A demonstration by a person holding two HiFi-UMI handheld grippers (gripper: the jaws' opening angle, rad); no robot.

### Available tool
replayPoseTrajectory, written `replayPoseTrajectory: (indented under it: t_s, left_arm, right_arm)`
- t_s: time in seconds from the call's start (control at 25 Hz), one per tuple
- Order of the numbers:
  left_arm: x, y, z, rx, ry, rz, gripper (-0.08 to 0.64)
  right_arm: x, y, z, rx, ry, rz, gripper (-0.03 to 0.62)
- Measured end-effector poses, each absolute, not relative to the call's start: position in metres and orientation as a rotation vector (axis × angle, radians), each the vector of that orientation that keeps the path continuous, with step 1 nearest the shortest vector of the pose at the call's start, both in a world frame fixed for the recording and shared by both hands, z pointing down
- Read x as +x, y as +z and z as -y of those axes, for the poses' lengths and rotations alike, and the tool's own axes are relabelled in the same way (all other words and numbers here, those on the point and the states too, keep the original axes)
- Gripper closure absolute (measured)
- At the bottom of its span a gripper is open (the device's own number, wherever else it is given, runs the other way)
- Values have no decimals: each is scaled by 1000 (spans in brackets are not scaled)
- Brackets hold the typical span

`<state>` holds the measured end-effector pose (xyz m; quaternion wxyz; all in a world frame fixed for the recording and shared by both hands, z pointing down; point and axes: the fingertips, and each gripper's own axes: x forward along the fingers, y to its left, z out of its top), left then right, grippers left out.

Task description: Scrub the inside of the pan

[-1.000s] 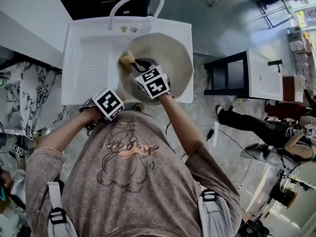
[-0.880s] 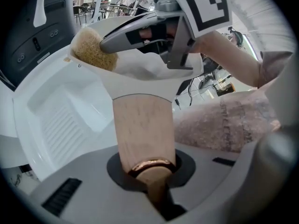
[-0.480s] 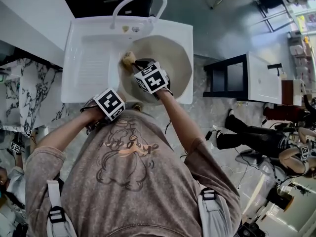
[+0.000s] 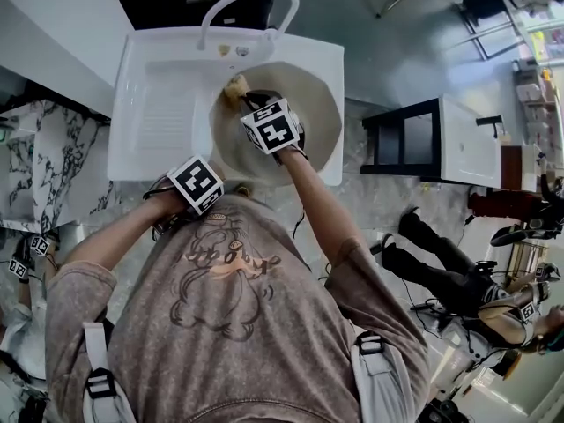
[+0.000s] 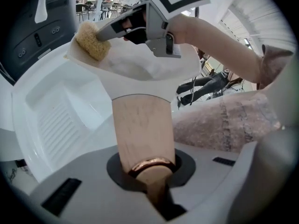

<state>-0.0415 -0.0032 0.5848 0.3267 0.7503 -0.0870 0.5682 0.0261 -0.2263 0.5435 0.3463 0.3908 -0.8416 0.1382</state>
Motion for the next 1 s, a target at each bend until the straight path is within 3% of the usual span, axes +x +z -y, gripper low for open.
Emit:
replayPoseTrajectory:
  t_s: [1.0]
  left_arm:
    - [-53, 593, 0, 1935, 1470, 306, 523]
  right_arm:
    - [123, 520, 261, 1115, 204, 1928, 541]
